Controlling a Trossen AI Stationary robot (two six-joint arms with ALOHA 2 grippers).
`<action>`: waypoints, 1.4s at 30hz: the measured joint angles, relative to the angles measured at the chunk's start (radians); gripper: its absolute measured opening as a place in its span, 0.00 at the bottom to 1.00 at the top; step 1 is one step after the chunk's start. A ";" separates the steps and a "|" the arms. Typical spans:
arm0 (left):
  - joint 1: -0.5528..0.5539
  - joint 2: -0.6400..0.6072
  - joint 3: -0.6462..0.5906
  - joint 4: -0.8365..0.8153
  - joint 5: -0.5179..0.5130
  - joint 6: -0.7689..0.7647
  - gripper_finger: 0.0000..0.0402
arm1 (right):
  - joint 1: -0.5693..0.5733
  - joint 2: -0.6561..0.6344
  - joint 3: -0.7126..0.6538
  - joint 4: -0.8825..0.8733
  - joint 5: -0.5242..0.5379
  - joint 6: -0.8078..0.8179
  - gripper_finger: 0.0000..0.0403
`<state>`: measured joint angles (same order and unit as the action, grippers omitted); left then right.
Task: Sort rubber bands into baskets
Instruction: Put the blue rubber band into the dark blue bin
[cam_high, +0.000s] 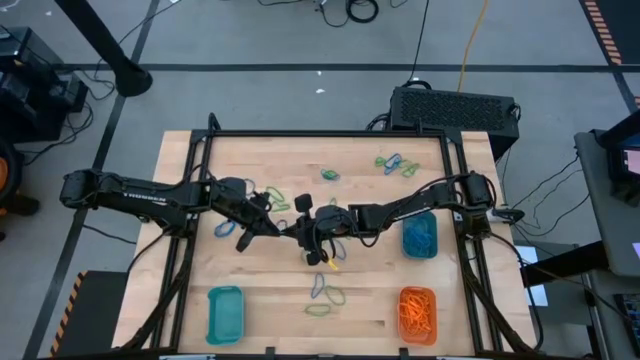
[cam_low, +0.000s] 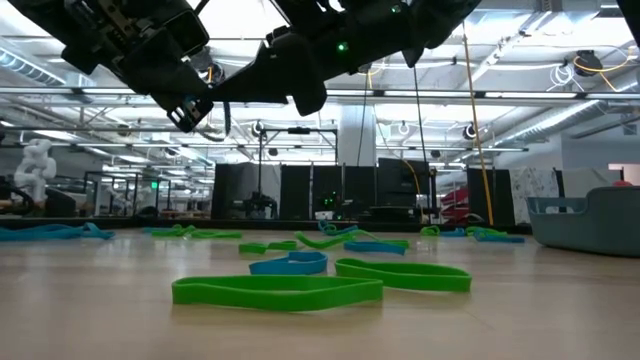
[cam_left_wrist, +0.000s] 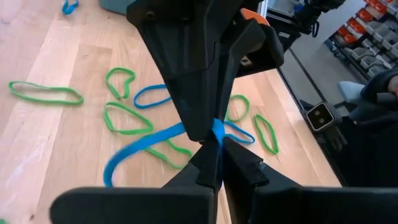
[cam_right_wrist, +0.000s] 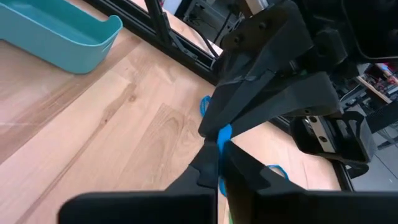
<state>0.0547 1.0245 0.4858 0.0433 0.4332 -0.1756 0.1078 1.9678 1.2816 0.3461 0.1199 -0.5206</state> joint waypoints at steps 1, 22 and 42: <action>0.000 0.000 0.000 0.000 0.000 0.005 0.05 | 0.000 0.000 0.000 -0.001 0.000 0.000 0.02; 0.076 -0.113 0.000 -0.350 -0.388 0.034 0.40 | -0.002 -0.131 0.001 -0.429 0.039 0.280 0.00; 0.088 -0.150 -0.001 -0.559 -0.622 -0.157 0.40 | 0.025 -0.508 -0.017 -1.642 0.013 1.209 0.00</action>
<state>0.1428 0.8749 0.4850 -0.5156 -0.1886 -0.3325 0.1332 1.4601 1.2650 -1.2956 0.1332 0.6887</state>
